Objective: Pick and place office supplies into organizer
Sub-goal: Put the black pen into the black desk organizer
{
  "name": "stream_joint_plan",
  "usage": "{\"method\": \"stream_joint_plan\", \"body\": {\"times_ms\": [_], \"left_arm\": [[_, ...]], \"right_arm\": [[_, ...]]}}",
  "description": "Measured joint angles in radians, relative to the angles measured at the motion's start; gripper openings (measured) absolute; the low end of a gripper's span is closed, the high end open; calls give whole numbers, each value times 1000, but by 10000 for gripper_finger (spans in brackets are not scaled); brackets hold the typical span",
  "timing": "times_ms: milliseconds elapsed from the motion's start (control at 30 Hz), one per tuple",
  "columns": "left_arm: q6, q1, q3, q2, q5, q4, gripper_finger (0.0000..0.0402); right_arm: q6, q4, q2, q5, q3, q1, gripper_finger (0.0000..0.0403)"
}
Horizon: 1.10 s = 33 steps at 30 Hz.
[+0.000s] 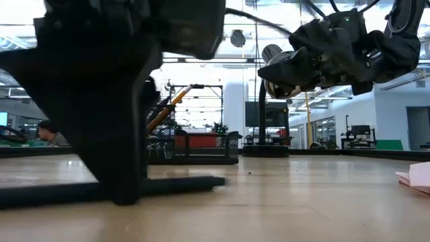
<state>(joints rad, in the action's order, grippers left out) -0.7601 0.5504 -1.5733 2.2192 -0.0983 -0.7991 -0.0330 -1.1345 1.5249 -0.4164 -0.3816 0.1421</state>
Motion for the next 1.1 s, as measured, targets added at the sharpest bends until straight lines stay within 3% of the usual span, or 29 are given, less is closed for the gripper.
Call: {"method": "stream_joint_plan", "body": {"times_ms": [500,900,1100], "left_arm": [[-49,-17,1,-6,-76,-143,228],[-55,-62,3,-7,-58,-131,227],[-63,-85,4,-7,-130,-142,227]], "right_arm": [[-7,2,0,0,0,0,4],[-5,3,0,0,0,0,4],[-5,3,0,0,0,0,4]]}}
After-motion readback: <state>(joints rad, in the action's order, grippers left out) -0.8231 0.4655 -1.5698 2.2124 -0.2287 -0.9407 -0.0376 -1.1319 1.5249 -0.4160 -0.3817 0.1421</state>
